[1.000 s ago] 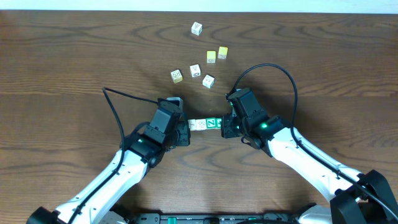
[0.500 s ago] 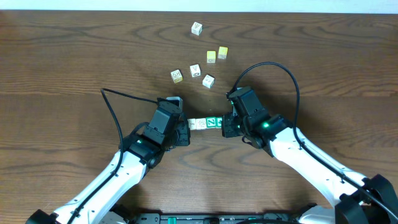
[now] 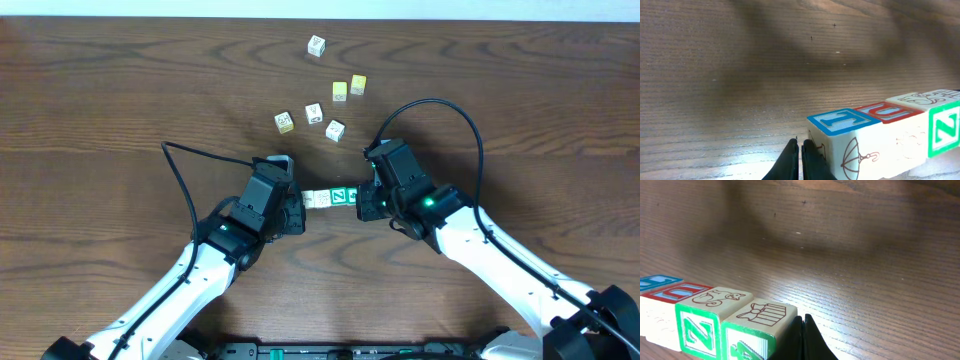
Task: Lift 4 blocks
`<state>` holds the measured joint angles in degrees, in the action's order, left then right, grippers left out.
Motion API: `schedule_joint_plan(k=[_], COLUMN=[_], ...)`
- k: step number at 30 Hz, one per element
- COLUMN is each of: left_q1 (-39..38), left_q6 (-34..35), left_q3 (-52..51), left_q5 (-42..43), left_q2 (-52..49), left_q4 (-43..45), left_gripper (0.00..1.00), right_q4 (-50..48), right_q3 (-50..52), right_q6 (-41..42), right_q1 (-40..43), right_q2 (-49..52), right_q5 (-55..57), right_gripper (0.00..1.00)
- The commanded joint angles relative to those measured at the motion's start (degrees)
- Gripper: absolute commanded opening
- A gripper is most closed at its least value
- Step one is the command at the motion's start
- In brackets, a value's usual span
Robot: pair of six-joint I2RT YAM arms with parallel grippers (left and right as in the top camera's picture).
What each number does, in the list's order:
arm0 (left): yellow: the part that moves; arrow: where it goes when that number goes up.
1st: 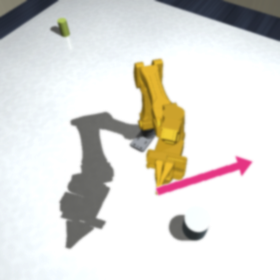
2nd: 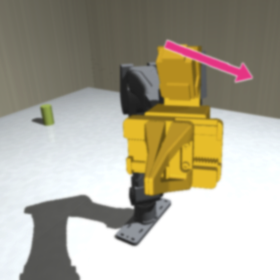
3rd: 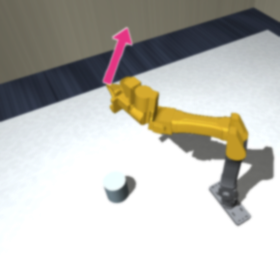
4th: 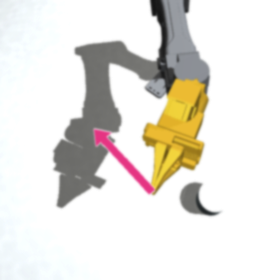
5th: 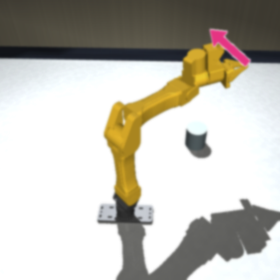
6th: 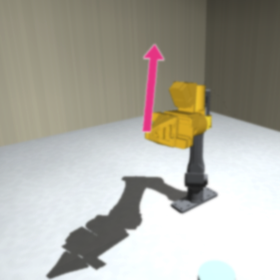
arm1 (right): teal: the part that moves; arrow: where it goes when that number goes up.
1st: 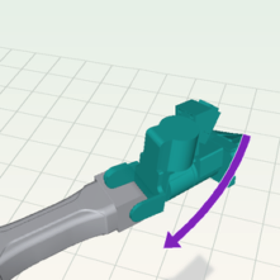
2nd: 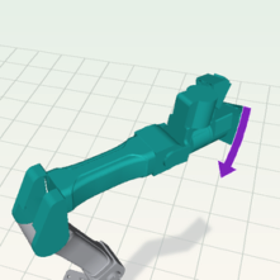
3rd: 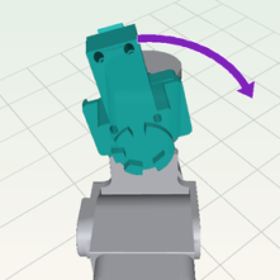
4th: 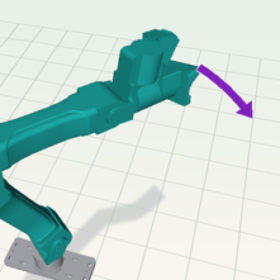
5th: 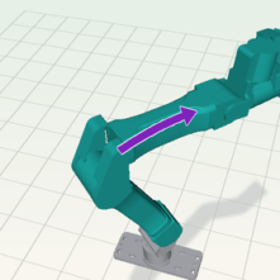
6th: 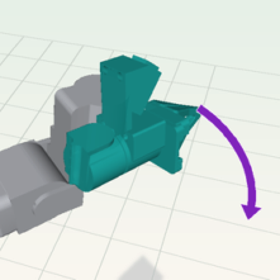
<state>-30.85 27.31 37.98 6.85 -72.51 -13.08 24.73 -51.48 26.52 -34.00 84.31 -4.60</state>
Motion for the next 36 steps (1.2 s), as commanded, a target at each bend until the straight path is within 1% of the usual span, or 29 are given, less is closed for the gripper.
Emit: schedule_joint_plan(k=[1, 12, 36], left_q1=[-2.08, -2.08, -2.08], left_q6=[0.66, 0.63, 0.61], left_q3=[4.59, 5.88, 6.32], left_q5=[10.47, 10.47, 10.47], left_q2=[1.16, 1.16, 2.34], left_q4=[2.60, 2.54, 1.27], left_gripper=[0.07, 0.07, 0.07], right_q4=[-1.95, -0.24, -0.04], right_q3=[-3.04, -3.06, -3.06], right_q6=[-0.52, -0.87, -0.87], right_q1=[-4.35, -4.35, -4.35], right_q2=[-2.38, -3.02, -3.10], right_q5=[-14.69, -13.81, -13.64], right_gripper=[0.01, 0.01, 0.01])
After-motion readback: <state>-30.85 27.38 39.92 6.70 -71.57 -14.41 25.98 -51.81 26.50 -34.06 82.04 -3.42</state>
